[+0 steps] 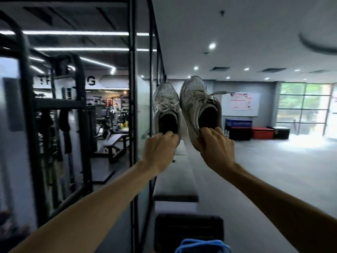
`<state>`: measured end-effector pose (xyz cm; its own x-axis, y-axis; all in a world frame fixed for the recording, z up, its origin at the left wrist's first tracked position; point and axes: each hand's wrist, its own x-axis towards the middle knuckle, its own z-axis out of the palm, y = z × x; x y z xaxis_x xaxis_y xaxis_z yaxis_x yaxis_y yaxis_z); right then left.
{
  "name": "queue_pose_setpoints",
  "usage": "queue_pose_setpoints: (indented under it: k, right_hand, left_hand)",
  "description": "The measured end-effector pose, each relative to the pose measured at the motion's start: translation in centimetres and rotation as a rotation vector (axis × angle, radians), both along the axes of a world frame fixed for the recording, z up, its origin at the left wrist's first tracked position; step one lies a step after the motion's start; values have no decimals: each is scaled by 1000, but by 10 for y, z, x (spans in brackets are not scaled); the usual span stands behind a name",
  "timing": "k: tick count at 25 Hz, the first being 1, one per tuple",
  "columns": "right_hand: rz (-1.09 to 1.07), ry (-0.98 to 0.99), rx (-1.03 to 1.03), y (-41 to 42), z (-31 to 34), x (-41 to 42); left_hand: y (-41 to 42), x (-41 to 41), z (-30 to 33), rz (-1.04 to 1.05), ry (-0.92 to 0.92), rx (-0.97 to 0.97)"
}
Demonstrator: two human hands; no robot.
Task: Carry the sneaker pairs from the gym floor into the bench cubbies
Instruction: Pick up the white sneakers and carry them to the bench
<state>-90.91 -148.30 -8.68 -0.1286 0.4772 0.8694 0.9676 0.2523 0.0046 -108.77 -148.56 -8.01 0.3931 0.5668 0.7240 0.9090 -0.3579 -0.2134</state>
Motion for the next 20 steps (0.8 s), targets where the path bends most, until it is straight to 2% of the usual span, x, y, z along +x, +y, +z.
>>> queue_pose_setpoints:
  k: [6, 10, 20]
  right_hand:
    - [-164, 33, -18, 17, -10, 180]
    - [-266, 47, -19, 46, -24, 272]
    - [-469, 42, 0, 208, -24, 487]
  left_hand:
    - [55, 187, -5, -189, -12, -15]
    - [107, 284, -12, -293, -1, -11]
    - [303, 512, -9, -499, -14, -4]
